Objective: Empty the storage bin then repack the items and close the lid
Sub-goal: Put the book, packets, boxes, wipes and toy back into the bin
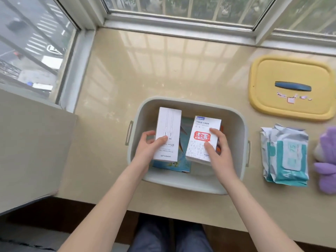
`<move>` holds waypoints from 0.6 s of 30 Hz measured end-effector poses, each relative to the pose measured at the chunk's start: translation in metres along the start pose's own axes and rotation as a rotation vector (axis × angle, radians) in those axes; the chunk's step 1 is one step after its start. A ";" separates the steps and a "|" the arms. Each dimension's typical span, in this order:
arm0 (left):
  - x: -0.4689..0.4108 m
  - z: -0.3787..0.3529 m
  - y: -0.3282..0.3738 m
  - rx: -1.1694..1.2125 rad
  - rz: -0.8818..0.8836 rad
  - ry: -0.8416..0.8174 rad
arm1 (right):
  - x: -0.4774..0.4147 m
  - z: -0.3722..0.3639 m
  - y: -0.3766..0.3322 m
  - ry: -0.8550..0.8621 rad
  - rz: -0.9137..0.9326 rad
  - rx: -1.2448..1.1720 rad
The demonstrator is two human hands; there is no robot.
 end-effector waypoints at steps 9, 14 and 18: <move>0.012 0.008 0.020 0.043 -0.041 -0.093 | -0.025 -0.018 -0.004 -0.075 -0.007 -0.005; 0.031 0.017 0.037 0.034 -0.069 -0.092 | -0.008 -0.021 -0.013 -0.098 0.018 0.006; 0.047 0.032 0.052 0.083 -0.089 -0.090 | 0.000 -0.036 -0.012 -0.127 0.020 0.056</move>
Point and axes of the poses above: each hand's wrist, its own x-axis away from the middle knuckle, its own z-axis out of the back of the hand, y = z × x, the point moved 3 cm from there along -x, towards the middle knuckle, and after that the axes turned 2 degrees about -x, right-handed, at the moved point
